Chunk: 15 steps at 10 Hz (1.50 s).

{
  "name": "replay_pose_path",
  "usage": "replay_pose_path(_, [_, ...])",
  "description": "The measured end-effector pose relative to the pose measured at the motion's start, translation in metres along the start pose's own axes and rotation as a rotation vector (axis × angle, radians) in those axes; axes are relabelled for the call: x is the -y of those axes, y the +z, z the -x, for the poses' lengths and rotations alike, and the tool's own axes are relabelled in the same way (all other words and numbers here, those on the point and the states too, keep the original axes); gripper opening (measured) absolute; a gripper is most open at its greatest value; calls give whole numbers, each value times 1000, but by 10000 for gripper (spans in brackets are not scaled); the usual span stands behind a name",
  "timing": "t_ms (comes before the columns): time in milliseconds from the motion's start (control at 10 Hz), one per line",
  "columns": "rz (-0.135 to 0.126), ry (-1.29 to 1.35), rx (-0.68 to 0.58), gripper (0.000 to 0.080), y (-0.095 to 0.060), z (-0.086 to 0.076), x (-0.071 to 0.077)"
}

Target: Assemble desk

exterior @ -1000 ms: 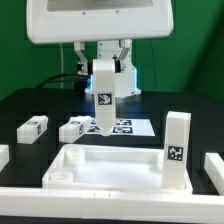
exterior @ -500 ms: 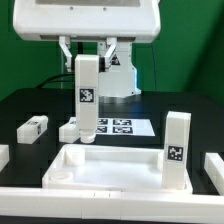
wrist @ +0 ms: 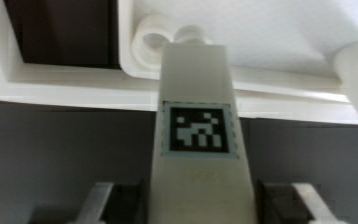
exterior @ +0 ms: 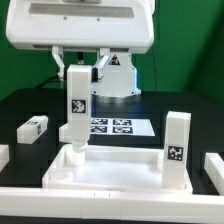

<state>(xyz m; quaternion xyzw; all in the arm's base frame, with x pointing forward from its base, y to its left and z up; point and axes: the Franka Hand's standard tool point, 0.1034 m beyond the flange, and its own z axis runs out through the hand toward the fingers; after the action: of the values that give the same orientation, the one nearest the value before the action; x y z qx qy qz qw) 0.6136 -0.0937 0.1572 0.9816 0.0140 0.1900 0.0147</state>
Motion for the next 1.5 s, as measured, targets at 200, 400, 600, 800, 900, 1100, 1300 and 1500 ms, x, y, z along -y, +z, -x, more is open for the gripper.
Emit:
replay_pose_path(200, [5,-28,-9,290,3,-9,-2])
replay_pose_path(400, [5,-25,-5,290,5,-7,-2])
replay_pose_path(600, [6,-38,-2,291,7,-6,-4])
replay_pose_path(800, [14,-45,1,290,15,-11,-13])
replay_pose_path(900, [16,-45,1,290,18,-12,-14])
replay_pose_path(1100, [16,-44,12,290,24,-8,-15])
replay_pose_path(1300, [16,-44,19,290,28,-5,-14])
replay_pose_path(1500, [14,-45,26,291,31,-1,-12])
